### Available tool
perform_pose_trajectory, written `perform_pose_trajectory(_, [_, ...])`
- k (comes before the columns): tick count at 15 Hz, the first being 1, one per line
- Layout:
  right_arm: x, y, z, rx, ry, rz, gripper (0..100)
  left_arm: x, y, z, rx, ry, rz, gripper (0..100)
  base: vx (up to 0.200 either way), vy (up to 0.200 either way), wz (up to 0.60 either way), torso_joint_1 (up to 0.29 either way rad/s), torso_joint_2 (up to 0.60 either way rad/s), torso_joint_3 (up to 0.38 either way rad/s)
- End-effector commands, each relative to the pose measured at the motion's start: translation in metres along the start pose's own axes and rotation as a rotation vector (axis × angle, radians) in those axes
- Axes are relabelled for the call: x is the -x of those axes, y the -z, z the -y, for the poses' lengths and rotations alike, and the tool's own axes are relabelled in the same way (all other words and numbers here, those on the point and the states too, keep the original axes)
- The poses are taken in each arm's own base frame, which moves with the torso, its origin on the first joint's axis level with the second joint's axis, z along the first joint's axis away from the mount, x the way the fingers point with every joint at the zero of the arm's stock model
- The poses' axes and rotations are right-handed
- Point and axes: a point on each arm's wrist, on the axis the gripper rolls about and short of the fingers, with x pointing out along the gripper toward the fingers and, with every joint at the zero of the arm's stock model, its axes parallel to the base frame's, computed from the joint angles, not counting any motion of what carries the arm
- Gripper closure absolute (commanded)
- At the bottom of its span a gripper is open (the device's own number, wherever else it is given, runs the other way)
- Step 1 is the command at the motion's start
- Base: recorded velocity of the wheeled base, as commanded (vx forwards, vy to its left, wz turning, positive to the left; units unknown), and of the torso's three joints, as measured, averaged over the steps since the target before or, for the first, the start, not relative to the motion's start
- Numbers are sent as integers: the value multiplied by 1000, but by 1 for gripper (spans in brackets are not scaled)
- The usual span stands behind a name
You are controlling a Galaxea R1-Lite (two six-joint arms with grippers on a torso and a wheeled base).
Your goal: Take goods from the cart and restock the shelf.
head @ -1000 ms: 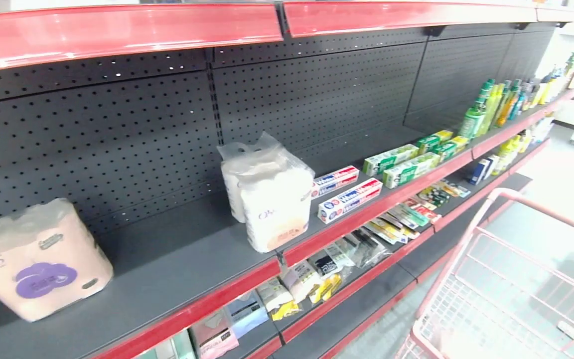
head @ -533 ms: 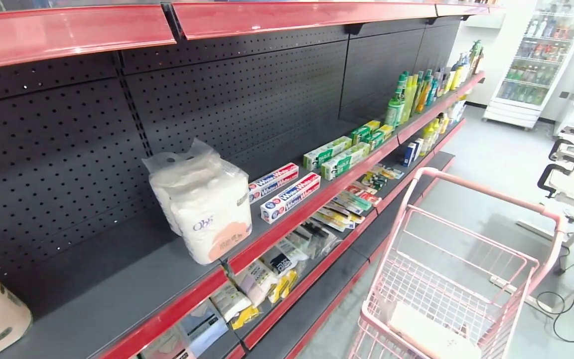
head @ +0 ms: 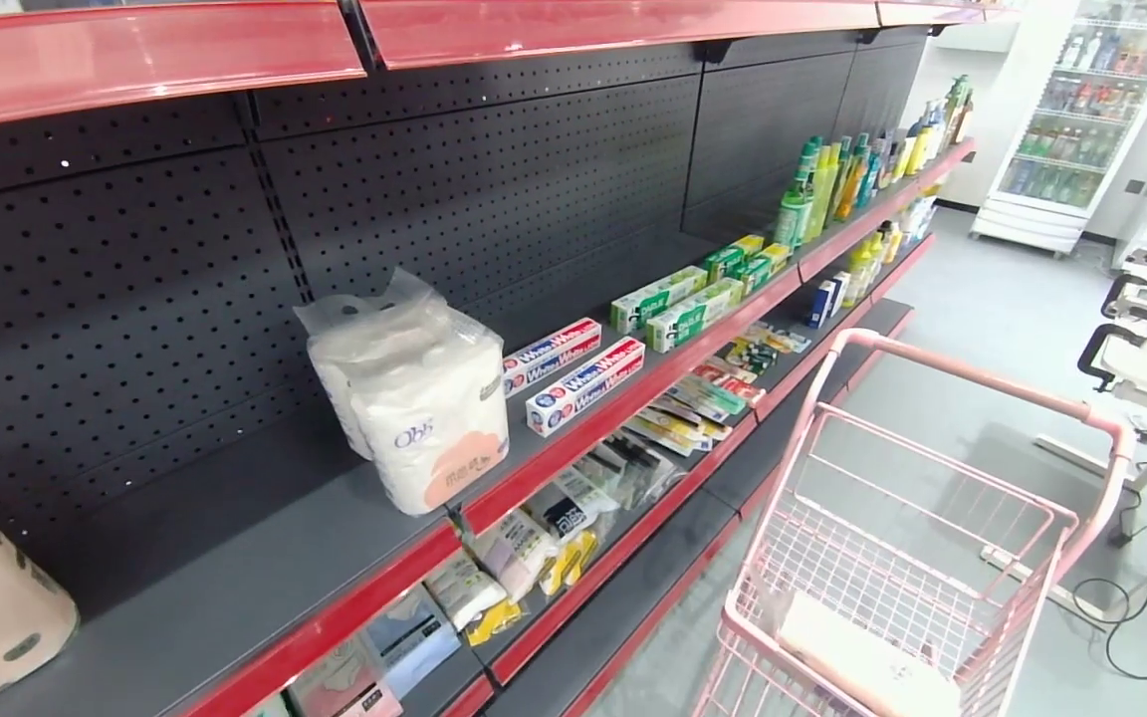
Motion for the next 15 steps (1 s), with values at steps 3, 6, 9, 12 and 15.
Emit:
perform_pose_trajectory(3, [0,0,0,0,-1,-1,0,0,0,0,0,-1,0,0,-67,0,0,-2,6,7])
perform_pose_trajectory(6, [-1,0,0,1,-7,-14,0,0,0,0,0,-1,0,0,0,0,0,0,0,0])
perform_pose_trajectory(9, [-3,-8,0,4,19,-34,0,0,0,0,0,-1,0,0,0,0,0,0,0,0])
perform_pose_trajectory(12, [-65,-160,1,-207,33,-105,0,0,0,0,0,1,0,0,0,0,0,0,0,0])
perform_pose_trajectory(15, [-119,-138,-4,-107,-202,-477,0,0,0,0,0,-1,0,0,0,0,0,0,0,0])
